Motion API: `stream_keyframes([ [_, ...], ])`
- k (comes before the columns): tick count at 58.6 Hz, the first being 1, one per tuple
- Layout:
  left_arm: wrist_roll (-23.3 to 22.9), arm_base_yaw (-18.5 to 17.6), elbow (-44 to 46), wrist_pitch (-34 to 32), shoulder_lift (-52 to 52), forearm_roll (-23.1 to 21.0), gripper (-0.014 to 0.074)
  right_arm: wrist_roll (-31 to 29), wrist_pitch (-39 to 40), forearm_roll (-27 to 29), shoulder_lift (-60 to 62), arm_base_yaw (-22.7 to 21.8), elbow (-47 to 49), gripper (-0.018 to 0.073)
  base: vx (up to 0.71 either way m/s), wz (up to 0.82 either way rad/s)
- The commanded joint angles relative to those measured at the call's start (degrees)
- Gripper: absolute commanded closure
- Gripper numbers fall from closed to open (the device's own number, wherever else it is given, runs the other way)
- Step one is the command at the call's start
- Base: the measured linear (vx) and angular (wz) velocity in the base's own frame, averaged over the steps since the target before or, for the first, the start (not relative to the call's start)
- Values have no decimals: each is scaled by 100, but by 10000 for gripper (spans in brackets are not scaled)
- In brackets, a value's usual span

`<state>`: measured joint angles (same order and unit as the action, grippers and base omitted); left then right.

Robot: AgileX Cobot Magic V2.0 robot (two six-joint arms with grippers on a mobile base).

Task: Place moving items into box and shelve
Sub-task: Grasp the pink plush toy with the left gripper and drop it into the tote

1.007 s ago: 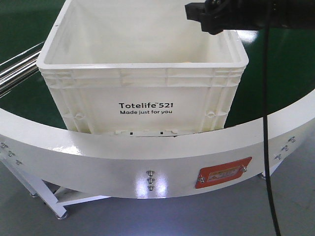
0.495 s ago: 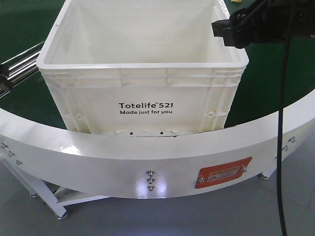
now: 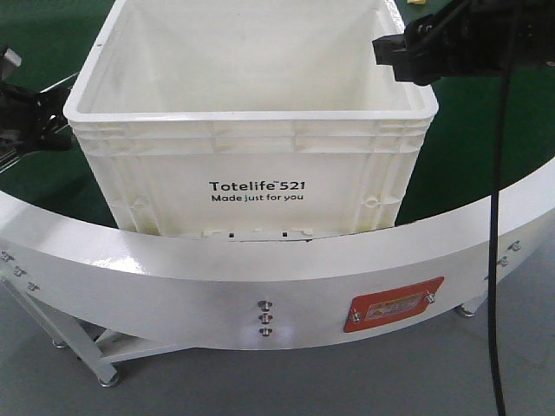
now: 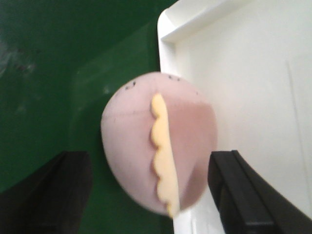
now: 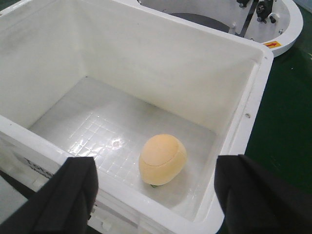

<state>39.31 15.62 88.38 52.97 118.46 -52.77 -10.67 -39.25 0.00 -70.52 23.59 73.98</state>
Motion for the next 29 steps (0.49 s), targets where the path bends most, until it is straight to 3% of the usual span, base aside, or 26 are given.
stream_keyframes([
  [1,102,-170,433,46,-106,-389,-15,40,369,0,159,-13,192,18,0,0],
  [16,44,-456,740,-177,263,69,8,56,340,0,159,-13,192,18,0,0],
  [29,44,-456,740,0,274,342,194,93,336,0,159,-13,192,19,0,0],
])
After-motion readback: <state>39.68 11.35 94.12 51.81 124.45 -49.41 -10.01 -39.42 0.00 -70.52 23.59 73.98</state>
